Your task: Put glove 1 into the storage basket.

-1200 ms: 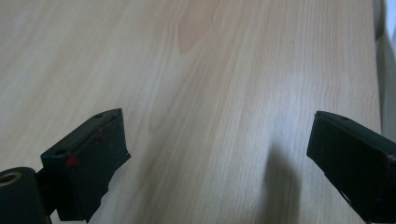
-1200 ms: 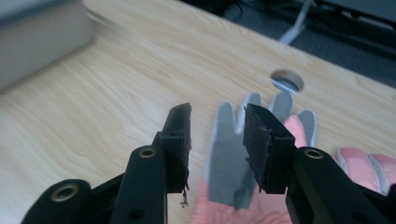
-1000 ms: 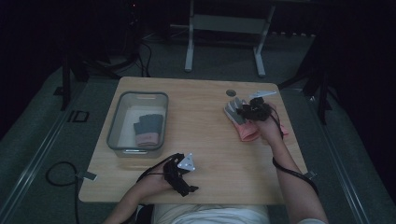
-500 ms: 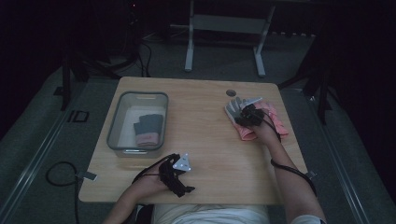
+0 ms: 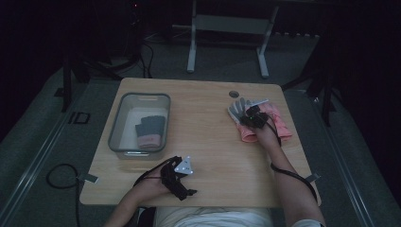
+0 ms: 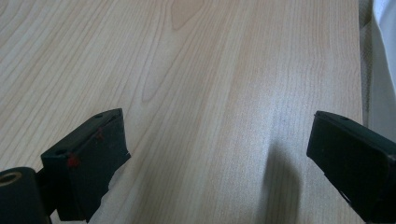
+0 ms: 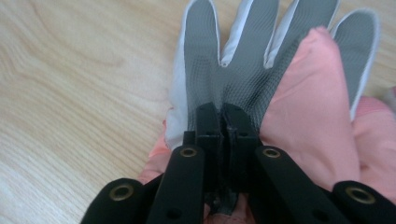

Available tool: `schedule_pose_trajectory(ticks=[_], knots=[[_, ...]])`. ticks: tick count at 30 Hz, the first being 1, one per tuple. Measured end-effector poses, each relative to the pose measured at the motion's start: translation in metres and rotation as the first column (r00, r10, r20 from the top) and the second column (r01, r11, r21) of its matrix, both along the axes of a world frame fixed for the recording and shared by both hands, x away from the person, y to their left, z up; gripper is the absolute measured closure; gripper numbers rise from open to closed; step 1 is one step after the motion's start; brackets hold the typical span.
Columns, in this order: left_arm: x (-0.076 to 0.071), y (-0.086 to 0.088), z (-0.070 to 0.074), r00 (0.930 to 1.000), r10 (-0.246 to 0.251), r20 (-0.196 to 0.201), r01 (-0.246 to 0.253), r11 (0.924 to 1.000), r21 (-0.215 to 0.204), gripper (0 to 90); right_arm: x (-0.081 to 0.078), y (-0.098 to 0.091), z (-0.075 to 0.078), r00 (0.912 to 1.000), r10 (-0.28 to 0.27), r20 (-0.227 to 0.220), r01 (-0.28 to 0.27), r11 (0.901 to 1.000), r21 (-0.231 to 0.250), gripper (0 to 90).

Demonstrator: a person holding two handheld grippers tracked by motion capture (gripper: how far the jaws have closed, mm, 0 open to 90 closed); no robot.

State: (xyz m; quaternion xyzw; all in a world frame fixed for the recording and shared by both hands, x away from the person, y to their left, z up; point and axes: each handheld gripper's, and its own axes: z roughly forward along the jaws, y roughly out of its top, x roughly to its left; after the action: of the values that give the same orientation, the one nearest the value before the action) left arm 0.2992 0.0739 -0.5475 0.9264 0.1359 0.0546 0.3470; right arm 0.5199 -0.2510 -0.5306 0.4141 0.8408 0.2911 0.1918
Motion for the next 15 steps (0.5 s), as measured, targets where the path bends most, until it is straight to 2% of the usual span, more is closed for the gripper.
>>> schedule_pose_trajectory(ticks=[4, 10, 15], knots=[[0.001, 0.001, 0.0, 1.0, 0.004, 0.002, -0.004, 1.0, -0.001, 4.6, -0.003, 0.003, 0.004, 0.9997, -0.011, 0.024, 0.011, 0.9998, -0.016, 87.5], [0.0, 0.001, 0.0, 1.0, -0.008, 0.005, 0.008, 1.0, 0.005, 4.6, -0.017, 0.013, 0.04, 0.9962, -0.064, 0.059, 0.059, 0.9951, 0.079, 88.0], [-0.001, -0.001, 0.001, 0.9998, -0.012, 0.014, 0.012, 0.9998, 0.014, 4.6, -0.036, 0.026, 0.065, 0.9898, -0.091, 0.11, 0.08, 0.9912, 0.106, 88.0]])
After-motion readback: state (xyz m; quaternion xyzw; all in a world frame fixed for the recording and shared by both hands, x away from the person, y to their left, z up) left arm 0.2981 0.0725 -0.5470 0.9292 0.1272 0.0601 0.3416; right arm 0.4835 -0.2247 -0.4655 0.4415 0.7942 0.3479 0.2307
